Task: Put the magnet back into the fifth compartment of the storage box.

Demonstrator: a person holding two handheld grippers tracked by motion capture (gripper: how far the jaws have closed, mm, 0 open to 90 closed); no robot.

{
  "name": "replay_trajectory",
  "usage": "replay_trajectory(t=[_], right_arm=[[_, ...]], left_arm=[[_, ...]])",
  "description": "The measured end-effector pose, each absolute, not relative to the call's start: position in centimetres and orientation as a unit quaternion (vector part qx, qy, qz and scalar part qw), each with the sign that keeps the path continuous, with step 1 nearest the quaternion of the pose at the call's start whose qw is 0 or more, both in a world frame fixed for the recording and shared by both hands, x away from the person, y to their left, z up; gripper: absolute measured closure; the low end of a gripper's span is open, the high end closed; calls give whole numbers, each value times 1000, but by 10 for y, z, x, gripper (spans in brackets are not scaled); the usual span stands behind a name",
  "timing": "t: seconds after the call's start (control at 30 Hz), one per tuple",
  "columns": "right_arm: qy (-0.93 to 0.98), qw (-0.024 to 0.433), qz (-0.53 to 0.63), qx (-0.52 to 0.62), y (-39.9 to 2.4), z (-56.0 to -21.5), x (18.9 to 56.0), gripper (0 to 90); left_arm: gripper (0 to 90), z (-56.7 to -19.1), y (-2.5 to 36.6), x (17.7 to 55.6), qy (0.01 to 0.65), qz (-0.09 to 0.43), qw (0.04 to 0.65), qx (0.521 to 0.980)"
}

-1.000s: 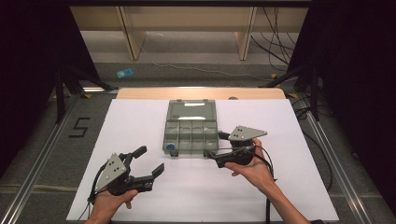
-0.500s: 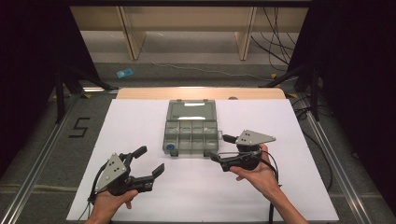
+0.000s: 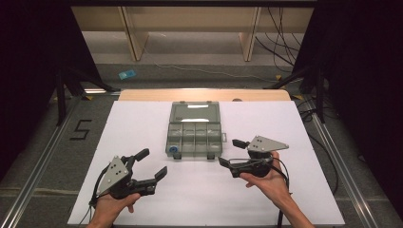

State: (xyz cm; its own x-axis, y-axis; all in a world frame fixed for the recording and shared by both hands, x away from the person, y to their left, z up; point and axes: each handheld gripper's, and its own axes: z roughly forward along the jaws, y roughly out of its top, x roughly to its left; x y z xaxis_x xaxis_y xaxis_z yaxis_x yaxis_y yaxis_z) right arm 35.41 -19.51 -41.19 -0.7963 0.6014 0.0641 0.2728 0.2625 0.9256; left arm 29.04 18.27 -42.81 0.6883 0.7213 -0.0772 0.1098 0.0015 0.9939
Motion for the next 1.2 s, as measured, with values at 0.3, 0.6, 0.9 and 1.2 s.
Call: replay_trajectory(t=[0.3, 0.6, 0.9, 1.2], right_arm=[[771, 161, 544, 289, -207, -415, 346, 190], [764, 162, 553, 291, -214, -418, 338, 180], [762, 162, 554, 293, -219, -417, 330, 185], [761, 173, 555, 288, -222, -421, 324, 190]], left_arm=[[156, -428, 183, 290, 314, 240, 633, 665], [155, -428, 183, 290, 314, 240, 634, 665], [155, -428, 182, 290, 315, 240, 633, 665], [156, -428, 182, 290, 315, 240, 633, 665]])
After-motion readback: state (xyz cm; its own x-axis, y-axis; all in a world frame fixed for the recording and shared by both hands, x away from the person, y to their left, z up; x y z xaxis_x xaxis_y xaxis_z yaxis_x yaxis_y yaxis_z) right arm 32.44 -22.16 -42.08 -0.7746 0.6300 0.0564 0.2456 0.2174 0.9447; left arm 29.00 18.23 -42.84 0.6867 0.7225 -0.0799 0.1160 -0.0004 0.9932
